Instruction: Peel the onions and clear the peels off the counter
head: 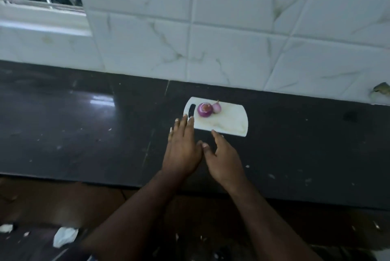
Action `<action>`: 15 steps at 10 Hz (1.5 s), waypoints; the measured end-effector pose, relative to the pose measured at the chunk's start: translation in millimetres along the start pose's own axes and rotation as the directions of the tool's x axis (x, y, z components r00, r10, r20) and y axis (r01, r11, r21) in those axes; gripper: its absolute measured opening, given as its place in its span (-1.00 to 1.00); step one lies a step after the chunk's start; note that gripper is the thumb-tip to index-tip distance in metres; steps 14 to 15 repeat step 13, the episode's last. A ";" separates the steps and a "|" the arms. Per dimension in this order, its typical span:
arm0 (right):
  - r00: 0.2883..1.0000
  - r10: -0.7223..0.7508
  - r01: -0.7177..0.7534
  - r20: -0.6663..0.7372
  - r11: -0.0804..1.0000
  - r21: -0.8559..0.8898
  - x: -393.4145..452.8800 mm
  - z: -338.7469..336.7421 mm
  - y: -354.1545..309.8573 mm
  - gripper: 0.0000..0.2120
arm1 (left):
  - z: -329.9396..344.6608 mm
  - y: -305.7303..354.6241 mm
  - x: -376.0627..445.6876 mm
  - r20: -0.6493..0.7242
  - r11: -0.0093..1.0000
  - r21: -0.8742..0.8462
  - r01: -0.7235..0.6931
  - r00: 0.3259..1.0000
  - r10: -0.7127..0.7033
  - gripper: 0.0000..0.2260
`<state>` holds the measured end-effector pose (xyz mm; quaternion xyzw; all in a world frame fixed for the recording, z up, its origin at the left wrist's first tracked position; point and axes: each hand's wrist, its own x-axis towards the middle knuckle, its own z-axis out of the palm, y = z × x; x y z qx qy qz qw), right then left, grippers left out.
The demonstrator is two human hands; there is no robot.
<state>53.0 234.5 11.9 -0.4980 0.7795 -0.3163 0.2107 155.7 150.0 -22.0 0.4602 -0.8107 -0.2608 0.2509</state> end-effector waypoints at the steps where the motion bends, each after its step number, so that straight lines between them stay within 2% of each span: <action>1: 0.996 0.065 -0.066 0.069 0.998 0.008 43.6 -36.3 37.3 -0.44 | 17.9 28.2 35.5 0.031 0.996 0.048 0.070 0.997 -0.072 -0.34; 3: 0.980 0.164 -0.172 0.111 0.983 0.067 138.9 -63.8 106.8 -0.48 | 62.4 22.7 99.8 0.123 0.964 0.098 0.246 0.958 -0.257 -0.28; 4: 0.974 0.171 -0.182 0.146 0.981 0.066 187.3 -55.9 123.1 -0.48 | 74.1 11.0 130.9 0.105 0.952 0.113 0.285 0.949 -0.297 -0.32; 5: 0.972 0.153 -0.164 0.177 0.986 0.044 233.4 -40.7 130.2 -0.41 | 82.1 -2.9 164.7 0.097 0.933 0.161 0.321 0.936 -0.338 -0.16; 6: 0.977 0.054 -0.060 0.207 0.998 0.025 273.4 -22.8 126.9 -0.27 | 94.1 -18.4 194.2 0.080 0.925 0.171 0.340 0.931 -0.357 -0.11; 7: 0.965 -0.081 0.092 0.251 0.995 -0.035 307.3 -4.8 121.0 -0.27 | 102.6 -22.7 213.9 0.085 0.918 0.208 0.338 0.929 -0.361 -0.14; 8: 0.953 -0.117 0.150 0.280 0.984 -0.099 325.5 -0.7 122.4 -0.46 | 108.2 -29.9 228.3 0.058 0.938 0.199 0.284 0.952 -0.300 -0.31; 9: 0.984 -0.075 0.085 0.163 0.995 -0.055 315.1 -16.0 124.9 -0.44 | 108.1 -30.8 228.5 0.058 0.956 0.178 0.235 0.967 -0.249 -0.34; 10: 0.993 -0.011 0.020 0.114 0.997 -0.074 288.7 -29.1 137.3 -0.42 | 116.2 -26.8 221.0 0.120 0.976 0.173 0.133 0.981 -0.155 -0.30; 12: 0.985 0.073 -0.057 0.154 0.992 -0.111 278.7 -24.0 150.9 -0.31 | 121.7 -22.4 220.5 0.163 0.975 0.181 0.132 0.973 -0.162 -0.23; 13: 0.978 0.124 -0.117 0.167 0.992 -0.052 277.2 -30.8 148.0 -0.18 | 111.5 -21.6 222.2 0.287 0.964 0.202 0.171 0.931 -0.226 -0.02; 15: 0.978 0.124 -0.117 0.167 0.992 -0.052 277.2 -30.8 148.0 -0.18 | 111.5 -21.6 222.2 0.287 0.964 0.202 0.171 0.931 -0.226 -0.02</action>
